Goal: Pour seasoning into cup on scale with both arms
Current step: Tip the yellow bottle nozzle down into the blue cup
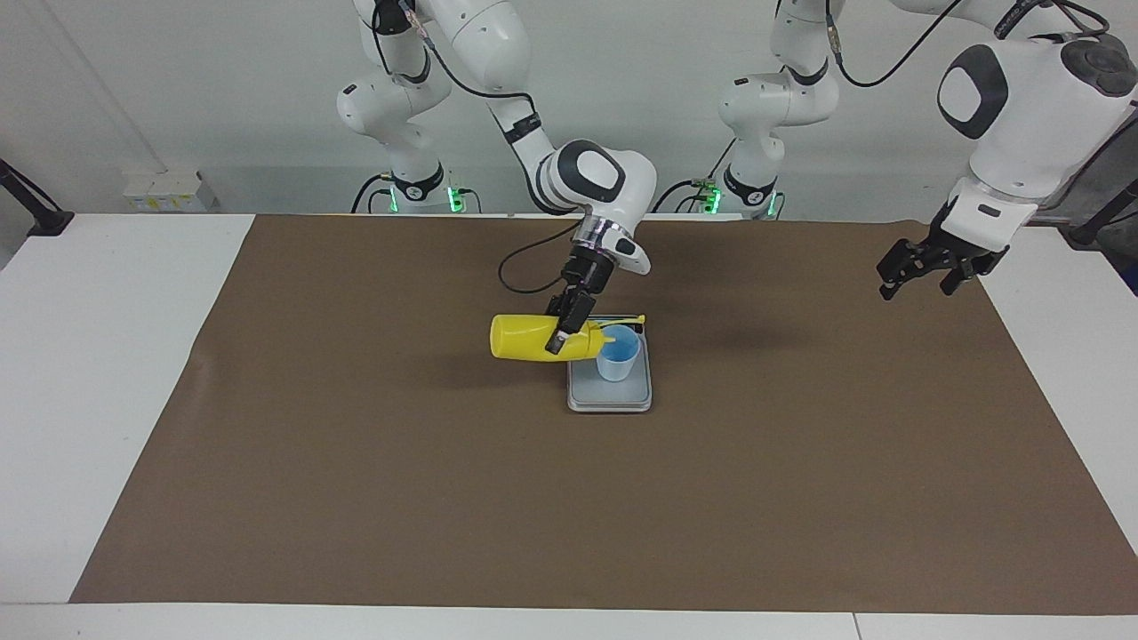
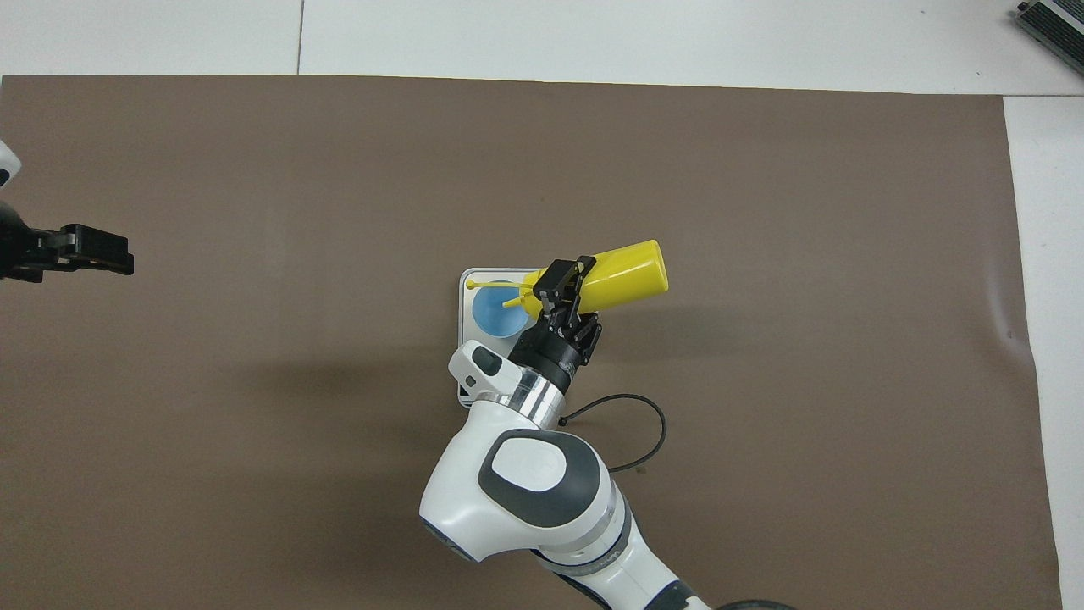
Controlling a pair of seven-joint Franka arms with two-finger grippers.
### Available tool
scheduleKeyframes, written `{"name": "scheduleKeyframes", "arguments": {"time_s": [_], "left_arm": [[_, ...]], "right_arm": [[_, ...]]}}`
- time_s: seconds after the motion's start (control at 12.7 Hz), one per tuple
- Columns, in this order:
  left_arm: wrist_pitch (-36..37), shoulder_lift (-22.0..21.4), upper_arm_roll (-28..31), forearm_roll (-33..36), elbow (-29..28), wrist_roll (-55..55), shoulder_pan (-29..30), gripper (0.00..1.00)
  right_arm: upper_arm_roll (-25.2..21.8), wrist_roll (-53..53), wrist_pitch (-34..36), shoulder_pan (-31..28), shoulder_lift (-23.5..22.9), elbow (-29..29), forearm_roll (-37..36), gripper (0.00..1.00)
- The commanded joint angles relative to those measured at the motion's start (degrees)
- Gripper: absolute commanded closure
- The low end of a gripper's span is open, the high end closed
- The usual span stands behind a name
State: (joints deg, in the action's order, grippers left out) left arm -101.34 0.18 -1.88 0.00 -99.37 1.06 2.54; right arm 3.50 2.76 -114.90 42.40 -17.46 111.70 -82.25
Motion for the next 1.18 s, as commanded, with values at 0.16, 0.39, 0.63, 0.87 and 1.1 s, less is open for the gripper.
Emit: {"name": "scheduleKeyframes", "arguments": {"time_s": [0.16, 0.39, 0.63, 0.87, 1.1], "left_arm": [[-0.3, -1.5, 0.3, 1.1, -1.7, 0.0, -0.2, 0.00], [-0.3, -1.5, 0.3, 1.0, -1.7, 0.1, -0.3, 0.00], [-0.3, -1.5, 0.3, 1.0, -1.7, 0.1, -0.3, 0.00], [-0.3, -1.5, 0.3, 1.0, -1.7, 0.1, -0.3, 0.00], [-0.3, -1.5, 0.3, 1.1, -1.7, 0.1, -0.3, 0.00]], "right_arm": [[0.6, 1.3, -1.1, -1.0, 3.9, -0.3, 6.9, 0.51], [0.6, 0.7, -6.0, -3.8, 6.4, -0.2, 15.1, 0.51], [0.6, 0.8, -11.3, -6.6, 8.1, 0.3, 24.5, 0.52], [0.6, 0.6, -17.3, -12.0, 10.4, 1.2, 34.1, 0.52], [0.6, 0.4, -28.3, -17.7, 12.7, 6.1, 42.0, 0.52]]}}
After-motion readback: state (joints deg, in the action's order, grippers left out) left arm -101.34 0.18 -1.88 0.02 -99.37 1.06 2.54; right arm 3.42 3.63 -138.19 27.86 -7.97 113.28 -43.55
